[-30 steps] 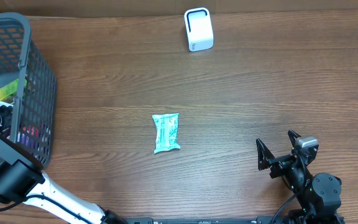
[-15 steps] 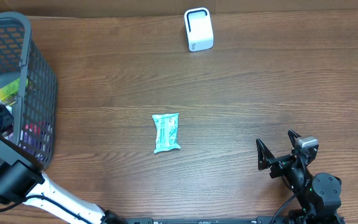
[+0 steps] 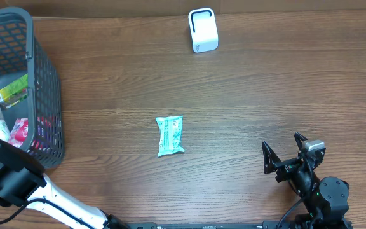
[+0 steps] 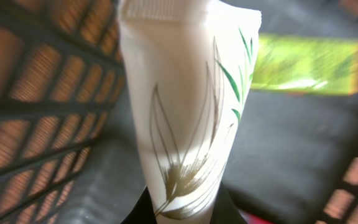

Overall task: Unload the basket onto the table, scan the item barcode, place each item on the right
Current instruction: 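Return the left gripper to the basket and grasp the white tube, then carry the white tube out and set it right of the wipes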

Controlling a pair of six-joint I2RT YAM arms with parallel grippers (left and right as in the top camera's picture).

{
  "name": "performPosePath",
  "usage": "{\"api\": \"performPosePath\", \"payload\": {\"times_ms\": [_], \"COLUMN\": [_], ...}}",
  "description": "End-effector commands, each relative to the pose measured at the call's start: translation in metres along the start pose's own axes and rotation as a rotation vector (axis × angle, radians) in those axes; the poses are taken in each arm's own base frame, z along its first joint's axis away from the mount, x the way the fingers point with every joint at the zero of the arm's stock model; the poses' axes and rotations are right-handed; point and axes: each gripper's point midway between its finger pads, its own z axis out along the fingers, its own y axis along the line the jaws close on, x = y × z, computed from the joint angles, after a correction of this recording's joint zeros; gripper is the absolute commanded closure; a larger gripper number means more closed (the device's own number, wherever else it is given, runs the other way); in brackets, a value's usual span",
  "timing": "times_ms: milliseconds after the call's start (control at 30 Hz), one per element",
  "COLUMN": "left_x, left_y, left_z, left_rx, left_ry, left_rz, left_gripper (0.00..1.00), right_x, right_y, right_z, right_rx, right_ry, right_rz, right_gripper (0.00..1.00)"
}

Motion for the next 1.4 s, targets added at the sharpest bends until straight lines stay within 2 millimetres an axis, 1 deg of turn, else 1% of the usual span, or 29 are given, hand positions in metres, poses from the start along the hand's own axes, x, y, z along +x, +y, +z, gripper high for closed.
{"api": "performPosePath", "payload": {"times_ms": [0, 200, 267, 333, 433, 533, 600, 633, 767, 833, 900, 933, 1000, 1100, 1167, 1267, 1367], "left_x": [-0.030, -0.059, -0.067, -0.072, -0.073, -0.069, -0.062, -0.057, -0.036, -0.023, -0.008, 0.001, 0.020, 0.056, 0.081, 0.116, 0.149], "left_y": [-0.022, -0.059, -0.071, -0.080, -0.095, -0.117, -0.132, -0.142, -0.172, -0.185, -0.201, -0.211, -0.232, -0.270, -0.292, -0.322, -0.353], "left_z": [-0.034, -0.092, -0.117, -0.140, -0.177, -0.217, -0.245, -0.263, -0.318, -0.341, -0.359, -0.364, -0.367, -0.358, -0.346, -0.321, -0.290], "left_rx": [0.062, 0.172, 0.198, 0.210, 0.235, 0.269, 0.289, 0.302, 0.336, 0.346, 0.380, 0.404, 0.455, 0.535, 0.570, 0.590, 0.586], "left_ry": [-0.105, -0.246, -0.301, -0.349, -0.412, -0.479, -0.525, -0.554, -0.649, -0.686, -0.702, -0.695, -0.651, -0.531, -0.425, -0.254, -0.089], "left_rz": [-0.018, 0.025, 0.032, 0.025, 0.025, 0.066, 0.099, 0.122, 0.191, 0.221, 0.257, 0.278, 0.296, 0.369, 0.402, 0.428, 0.463], "left_gripper": [0.96, 0.96, 0.96, 0.96, 0.96, 0.96, 0.96, 0.96, 0.96, 0.96, 0.96, 0.96, 0.96, 0.96, 0.96, 0.96, 0.96], "right_x": [0.000, 0.000, 0.000, 0.000, 0.000, 0.000, 0.000, 0.000, 0.000, 0.000, 0.000, 0.000, 0.000, 0.000, 0.000, 0.000, 0.000], "right_y": [0.004, 0.004, 0.004, 0.004, 0.004, 0.004, 0.004, 0.004, 0.004, 0.004, 0.004, 0.004, 0.004, 0.004, 0.004, 0.004, 0.004], "right_z": [-0.002, -0.002, -0.002, -0.002, -0.002, -0.002, -0.002, -0.002, -0.002, -0.002, -0.002, -0.002, -0.002, -0.002, -0.002, -0.002, -0.002], "right_rx": [-0.019, -0.019, -0.019, -0.019, -0.019, -0.019, -0.019, -0.019, -0.019, -0.019, -0.019, -0.019, -0.019, -0.019, -0.019, -0.019, -0.019], "right_ry": [0.004, 0.004, 0.004, 0.004, 0.004, 0.004, 0.004, 0.004, 0.004, 0.005, 0.005, 0.005, 0.005, 0.005, 0.004, 0.005, 0.005], "right_rz": [0.003, 0.003, 0.003, 0.003, 0.003, 0.003, 0.003, 0.003, 0.003, 0.003, 0.003, 0.003, 0.003, 0.003, 0.003, 0.003, 0.003], "right_gripper": [0.00, 0.00, 0.00, 0.00, 0.00, 0.00, 0.00, 0.00, 0.00, 0.00, 0.00, 0.00, 0.00, 0.00, 0.00, 0.00, 0.00]}}
